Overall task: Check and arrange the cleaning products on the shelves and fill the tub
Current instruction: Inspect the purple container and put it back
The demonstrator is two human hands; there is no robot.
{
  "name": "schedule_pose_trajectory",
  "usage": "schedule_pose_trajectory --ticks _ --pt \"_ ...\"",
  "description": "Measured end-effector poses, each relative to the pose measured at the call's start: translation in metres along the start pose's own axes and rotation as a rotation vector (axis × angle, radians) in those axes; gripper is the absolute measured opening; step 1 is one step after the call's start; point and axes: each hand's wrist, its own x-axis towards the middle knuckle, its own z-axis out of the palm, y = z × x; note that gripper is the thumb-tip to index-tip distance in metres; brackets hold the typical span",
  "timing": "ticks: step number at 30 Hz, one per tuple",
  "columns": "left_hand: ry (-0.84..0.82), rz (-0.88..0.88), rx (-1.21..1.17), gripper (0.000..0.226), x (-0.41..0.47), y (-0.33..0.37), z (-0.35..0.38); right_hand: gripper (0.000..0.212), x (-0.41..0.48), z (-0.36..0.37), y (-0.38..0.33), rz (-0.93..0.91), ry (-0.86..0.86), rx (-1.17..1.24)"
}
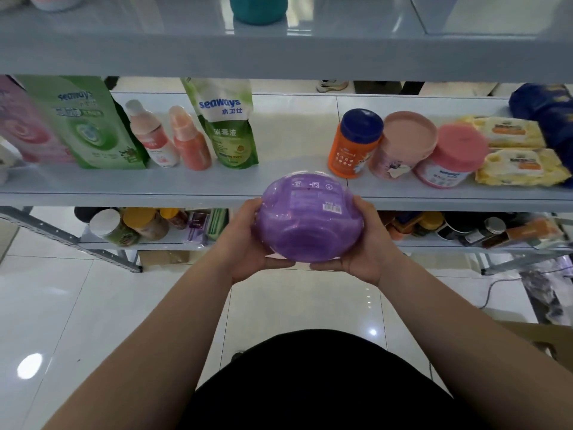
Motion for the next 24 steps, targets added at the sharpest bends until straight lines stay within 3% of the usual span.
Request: schedule_pose_trajectory --ticks 6,9,14,16,18,21,24 --pt "0.214 0.19 0.062 0.032 0.009 -0.003 0.012 0.052 0.003 -0.011 -0.017 -0.117 -0.062 -0.056" --pt "0.223 0.229 0.024 0.034 0.01 -0.001 0.011 0.055 0.002 -0.008 -0.024 -0.145 -0.143 -0.072" --pt "0.096 0.139 -0.035 0.033 0.0 0.0 0.004 0.088 0.009 -0.003 -0.002 -0.037 -0.412 0.072" --pt "0.115 0.118 0.075 0.033 -0.001 -0.001 0.004 0.101 0.017 0.001 0.013 0.002 -0.548 0.117" --pt "0.15 0.149 0.18 0.031 -0.001 0.001 -0.001 0.1 0.019 0.008 0.018 -0.02 -0.606 0.188" --pt "0.095 0.197 0.096 0.045 -0.011 0.009 -0.01 0.088 0.017 0.016 0.017 -0.116 -0.495 0.175" --pt "-0.068 0.207 0.141 0.082 -0.016 0.01 -0.023 0.094 0.022 0.023 0.022 -0.232 -0.328 0.149"
